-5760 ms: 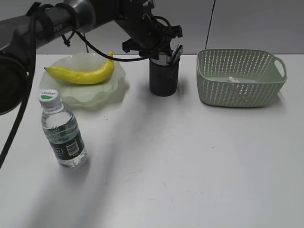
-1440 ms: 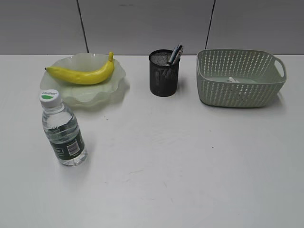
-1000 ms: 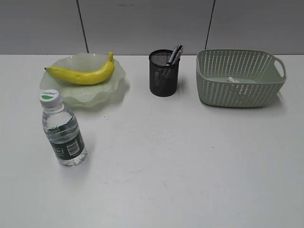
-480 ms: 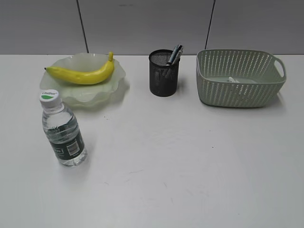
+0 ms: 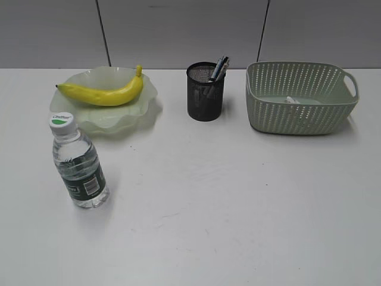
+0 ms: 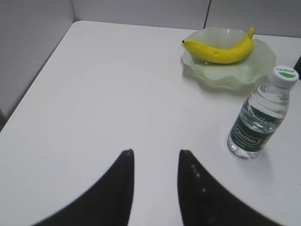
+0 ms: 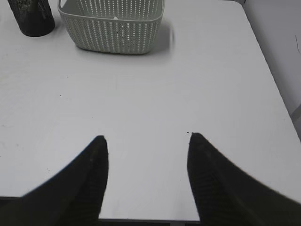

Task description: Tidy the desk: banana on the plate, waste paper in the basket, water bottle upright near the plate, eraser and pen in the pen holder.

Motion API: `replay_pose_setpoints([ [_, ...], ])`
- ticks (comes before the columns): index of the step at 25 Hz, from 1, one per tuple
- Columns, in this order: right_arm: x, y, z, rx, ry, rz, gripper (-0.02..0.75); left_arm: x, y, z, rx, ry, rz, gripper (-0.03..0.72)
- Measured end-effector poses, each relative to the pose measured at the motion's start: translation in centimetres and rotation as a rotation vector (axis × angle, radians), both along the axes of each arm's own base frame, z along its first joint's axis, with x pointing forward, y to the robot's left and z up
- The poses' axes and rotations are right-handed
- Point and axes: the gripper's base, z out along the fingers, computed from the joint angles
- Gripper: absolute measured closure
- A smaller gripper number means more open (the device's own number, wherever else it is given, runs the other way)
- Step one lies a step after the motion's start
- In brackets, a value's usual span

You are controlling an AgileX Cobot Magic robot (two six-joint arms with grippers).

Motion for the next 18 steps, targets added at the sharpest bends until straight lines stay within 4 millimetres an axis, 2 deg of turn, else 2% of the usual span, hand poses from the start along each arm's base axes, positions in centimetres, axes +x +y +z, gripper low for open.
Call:
replay_pose_setpoints([
  [18,0.0,0.0,0.0,0.0,0.0,0.0,0.302,0.0,0.0,0.0,0.0,0.0,0.0,0.45],
])
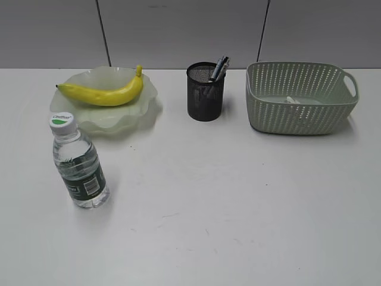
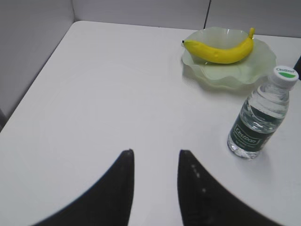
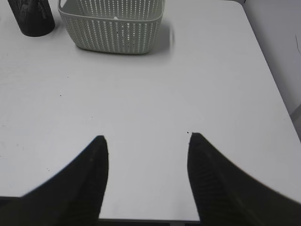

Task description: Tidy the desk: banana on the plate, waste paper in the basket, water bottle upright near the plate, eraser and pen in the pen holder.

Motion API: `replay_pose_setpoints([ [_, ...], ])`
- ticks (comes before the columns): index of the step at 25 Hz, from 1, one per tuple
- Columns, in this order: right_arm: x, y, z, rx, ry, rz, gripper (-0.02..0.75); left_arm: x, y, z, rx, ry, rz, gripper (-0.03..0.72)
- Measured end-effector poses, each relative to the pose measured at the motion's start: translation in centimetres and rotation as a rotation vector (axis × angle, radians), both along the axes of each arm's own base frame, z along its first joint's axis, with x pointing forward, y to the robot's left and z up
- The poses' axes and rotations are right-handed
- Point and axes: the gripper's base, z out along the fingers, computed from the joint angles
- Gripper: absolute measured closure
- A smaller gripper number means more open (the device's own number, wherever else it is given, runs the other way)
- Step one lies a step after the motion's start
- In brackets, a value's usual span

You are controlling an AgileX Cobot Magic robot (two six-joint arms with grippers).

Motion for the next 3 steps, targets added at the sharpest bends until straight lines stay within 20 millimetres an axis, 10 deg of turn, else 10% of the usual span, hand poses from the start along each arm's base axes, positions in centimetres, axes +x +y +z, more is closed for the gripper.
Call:
replay_pose_setpoints([
  [3,0.0,0.0,0.0,0.0,0.0,0.0,0.302,0.0,0.0,0.0,0.0,0.0,0.0,0.45],
])
